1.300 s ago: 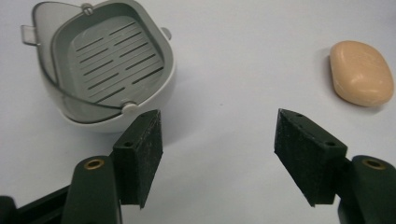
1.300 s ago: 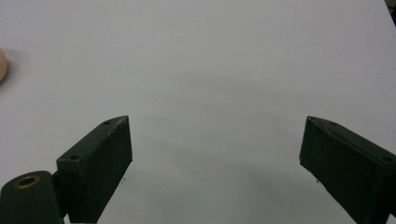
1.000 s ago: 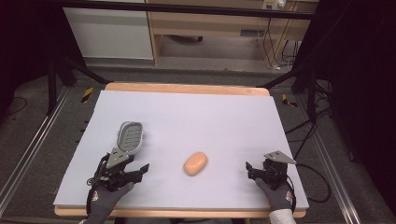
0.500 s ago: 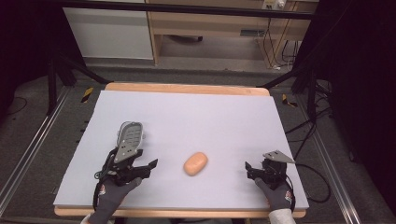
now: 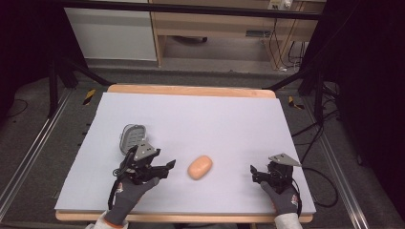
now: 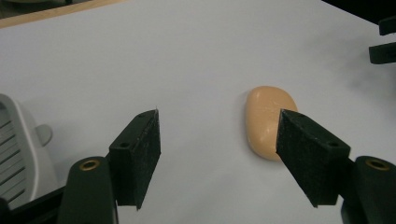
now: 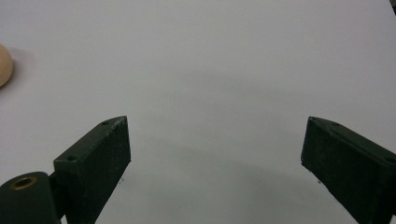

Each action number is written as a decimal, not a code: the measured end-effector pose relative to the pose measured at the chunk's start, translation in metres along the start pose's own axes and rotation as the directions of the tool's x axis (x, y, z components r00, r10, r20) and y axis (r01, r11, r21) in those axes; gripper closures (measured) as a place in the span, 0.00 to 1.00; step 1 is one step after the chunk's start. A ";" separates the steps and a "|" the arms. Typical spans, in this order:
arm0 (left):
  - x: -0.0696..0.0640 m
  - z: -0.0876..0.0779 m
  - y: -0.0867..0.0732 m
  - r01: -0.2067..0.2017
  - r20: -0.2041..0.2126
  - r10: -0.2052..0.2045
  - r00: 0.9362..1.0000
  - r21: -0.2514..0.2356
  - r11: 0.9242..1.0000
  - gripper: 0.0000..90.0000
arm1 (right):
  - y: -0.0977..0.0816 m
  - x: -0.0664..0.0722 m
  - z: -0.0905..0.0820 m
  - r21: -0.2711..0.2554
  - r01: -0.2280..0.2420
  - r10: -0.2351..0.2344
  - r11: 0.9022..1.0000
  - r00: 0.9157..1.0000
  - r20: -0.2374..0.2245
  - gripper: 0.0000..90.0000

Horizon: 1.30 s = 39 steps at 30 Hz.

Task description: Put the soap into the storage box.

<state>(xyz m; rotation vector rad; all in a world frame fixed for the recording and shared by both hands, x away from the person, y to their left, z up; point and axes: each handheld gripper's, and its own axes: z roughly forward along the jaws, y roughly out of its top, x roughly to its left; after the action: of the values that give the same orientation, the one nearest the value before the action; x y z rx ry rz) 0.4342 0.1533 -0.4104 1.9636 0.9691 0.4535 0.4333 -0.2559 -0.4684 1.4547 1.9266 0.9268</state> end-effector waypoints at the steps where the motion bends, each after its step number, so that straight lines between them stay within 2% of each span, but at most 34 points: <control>1: -0.002 0.002 0.001 -0.002 0.003 0.002 1.000 0.000 1.000 0.33 | 0.000 0.000 0.000 0.001 -0.001 0.001 1.000 1.000 0.000 0.09; 7: -0.013 0.016 0.006 -0.026 0.016 0.026 1.000 0.024 0.999 0.33 | 0.000 0.000 0.000 0.005 -0.004 0.004 1.000 1.000 -0.004 0.09; 20: -0.026 0.039 0.011 -0.034 0.041 0.032 0.999 0.050 0.998 0.31 | 0.000 -0.001 0.001 0.009 -0.003 0.003 1.000 1.000 -0.009 0.09; 39: -0.045 0.073 0.008 -0.074 0.084 0.063 0.994 0.131 0.989 0.27 | 0.000 -0.001 0.002 0.022 -0.012 0.012 1.000 1.000 -0.017 0.09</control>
<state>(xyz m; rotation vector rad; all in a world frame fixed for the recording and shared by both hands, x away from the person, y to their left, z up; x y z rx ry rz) 0.4554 0.0755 -0.4412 2.1252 0.9042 0.3533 0.4355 -0.2564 -0.4695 1.4765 1.9478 0.9289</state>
